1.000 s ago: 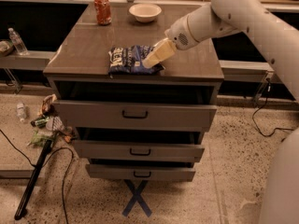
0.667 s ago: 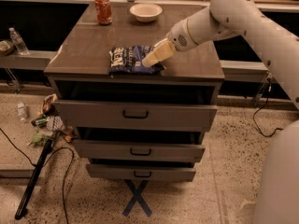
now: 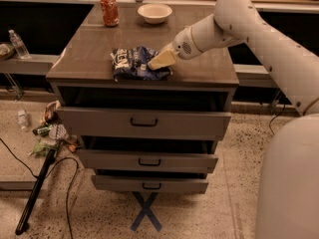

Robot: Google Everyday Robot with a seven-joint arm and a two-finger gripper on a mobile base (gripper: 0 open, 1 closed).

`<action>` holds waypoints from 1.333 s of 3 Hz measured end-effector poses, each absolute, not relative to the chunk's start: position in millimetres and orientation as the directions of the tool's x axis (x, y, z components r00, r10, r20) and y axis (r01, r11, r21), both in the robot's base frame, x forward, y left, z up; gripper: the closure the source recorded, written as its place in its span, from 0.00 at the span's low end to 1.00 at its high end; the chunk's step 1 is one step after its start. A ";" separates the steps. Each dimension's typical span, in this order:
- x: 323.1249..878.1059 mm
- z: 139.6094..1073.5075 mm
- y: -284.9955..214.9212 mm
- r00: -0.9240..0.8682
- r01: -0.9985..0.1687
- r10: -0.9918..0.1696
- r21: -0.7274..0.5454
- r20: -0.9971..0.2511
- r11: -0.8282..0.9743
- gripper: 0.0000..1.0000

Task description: Move blue chip bag near paper bowl

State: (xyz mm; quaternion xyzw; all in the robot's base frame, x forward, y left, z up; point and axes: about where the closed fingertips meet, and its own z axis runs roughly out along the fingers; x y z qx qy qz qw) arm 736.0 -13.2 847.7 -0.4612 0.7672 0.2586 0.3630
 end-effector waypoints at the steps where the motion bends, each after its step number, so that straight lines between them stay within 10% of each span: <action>1: 744.3 843.1 -8.2 -0.297 -0.906 -0.514 0.067 -0.805 0.418 0.81; 2: 772.5 875.1 -20.8 -0.234 -0.896 -0.476 -0.002 -0.848 0.444 1.00; 4: 827.2 935.8 -80.0 -0.161 -0.777 -0.463 -0.177 -0.872 0.604 1.00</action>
Offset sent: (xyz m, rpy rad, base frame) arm 0.0494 -0.0107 0.0384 0.1014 -0.1266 0.0063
